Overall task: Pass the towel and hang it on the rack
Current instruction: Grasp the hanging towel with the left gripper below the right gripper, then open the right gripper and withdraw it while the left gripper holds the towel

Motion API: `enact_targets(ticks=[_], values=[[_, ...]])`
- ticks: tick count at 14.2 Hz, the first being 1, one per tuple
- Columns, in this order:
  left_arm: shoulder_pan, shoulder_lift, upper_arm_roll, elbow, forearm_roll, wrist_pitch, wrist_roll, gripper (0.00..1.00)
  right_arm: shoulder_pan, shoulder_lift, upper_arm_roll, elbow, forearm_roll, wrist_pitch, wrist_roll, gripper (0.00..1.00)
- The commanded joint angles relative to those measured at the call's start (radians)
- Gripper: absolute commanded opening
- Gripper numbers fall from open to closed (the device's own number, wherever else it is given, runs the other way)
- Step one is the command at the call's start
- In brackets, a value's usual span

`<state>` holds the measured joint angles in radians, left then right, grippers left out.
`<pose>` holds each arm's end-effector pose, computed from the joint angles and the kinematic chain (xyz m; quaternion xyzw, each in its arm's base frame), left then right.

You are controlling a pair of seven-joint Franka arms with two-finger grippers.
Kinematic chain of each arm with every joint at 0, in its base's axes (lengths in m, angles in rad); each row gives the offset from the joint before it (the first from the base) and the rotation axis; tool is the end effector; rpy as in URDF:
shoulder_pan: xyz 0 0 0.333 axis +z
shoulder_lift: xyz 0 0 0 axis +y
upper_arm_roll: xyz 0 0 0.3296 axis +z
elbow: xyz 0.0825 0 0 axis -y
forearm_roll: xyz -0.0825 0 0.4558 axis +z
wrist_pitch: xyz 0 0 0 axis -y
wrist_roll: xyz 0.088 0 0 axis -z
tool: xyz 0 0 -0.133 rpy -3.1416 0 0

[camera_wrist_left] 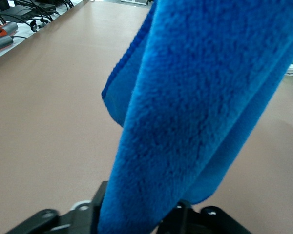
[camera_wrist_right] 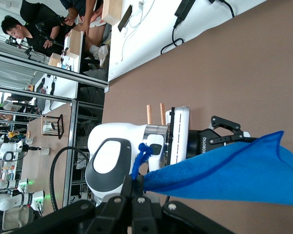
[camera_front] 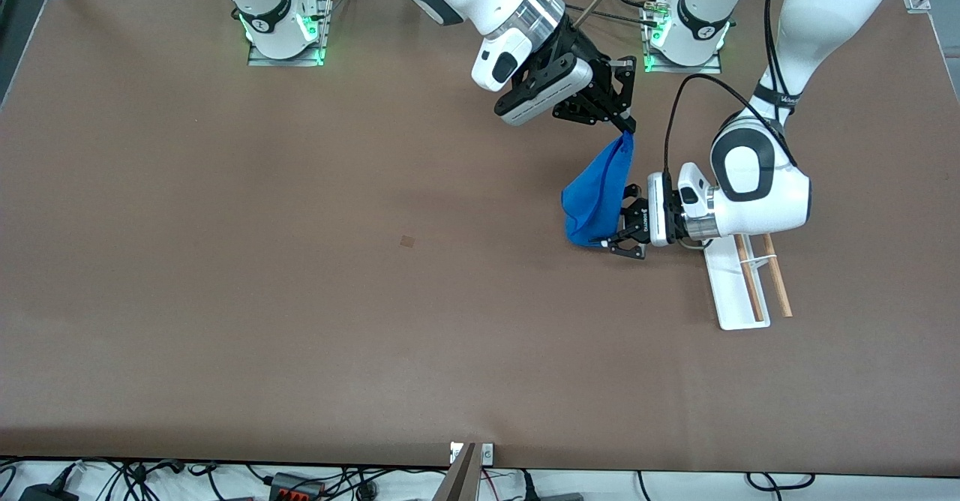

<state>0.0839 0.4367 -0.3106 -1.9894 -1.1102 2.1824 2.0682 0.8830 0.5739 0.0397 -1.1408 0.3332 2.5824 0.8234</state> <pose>0.6291 -0.1987 0.1979 0.6560 -0.5954 0.2908 0.3614 0.5342 0.6859 0.5624 -0.8966 0.0534 -0.1533 0.4120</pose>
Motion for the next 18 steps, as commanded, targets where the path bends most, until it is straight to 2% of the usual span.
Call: enact_targets(ticks=[1, 4, 5, 6, 7, 8, 10, 12, 15, 18], values=[[-0.004, 0.007, 0.002, 0.015, -0.028, 0.010, 0.026, 0.01, 0.002, 0.012, 0.002, 0.023, 0.006, 0.007, 0.008, 0.00], [-0.006, 0.007, 0.013, 0.059, 0.006, 0.010, 0.021, 0.01, 0.004, 0.012, 0.000, 0.023, 0.006, 0.007, 0.005, 0.00], [-0.009, 0.007, 0.015, 0.082, 0.066, 0.010, 0.010, 0.01, 0.004, 0.012, 0.002, 0.021, 0.006, 0.007, 0.002, 0.00], [-0.003, 0.005, 0.015, 0.102, 0.131, 0.010, -0.031, 0.01, 0.004, 0.012, 0.002, 0.018, 0.006, 0.007, 0.003, 0.05], [0.008, -0.001, 0.019, 0.121, 0.215, 0.007, -0.083, 0.01, 0.004, 0.012, 0.002, 0.016, 0.009, 0.007, 0.006, 0.77], [0.016, -0.007, 0.019, 0.135, 0.290, 0.002, -0.132, 0.01, 0.005, 0.011, -0.001, 0.016, -0.002, 0.001, 0.002, 1.00], [0.049, -0.013, 0.018, 0.152, 0.366, -0.007, -0.178, 0.01, 0.004, 0.003, -0.007, -0.011, -0.008, -0.005, -0.001, 1.00], [0.063, -0.018, 0.036, 0.153, 0.371, -0.050, -0.204, 0.01, -0.019, -0.029, -0.014, -0.062, -0.032, -0.022, -0.023, 1.00], [0.092, -0.052, 0.090, 0.149, 0.446, -0.099, -0.298, 0.01, -0.094, -0.038, -0.014, -0.066, -0.112, -0.206, -0.076, 1.00], [0.189, -0.061, 0.100, 0.149, 0.495, -0.131, -0.367, 0.01, -0.182, -0.046, -0.017, -0.068, -0.202, -0.440, -0.118, 1.00]])
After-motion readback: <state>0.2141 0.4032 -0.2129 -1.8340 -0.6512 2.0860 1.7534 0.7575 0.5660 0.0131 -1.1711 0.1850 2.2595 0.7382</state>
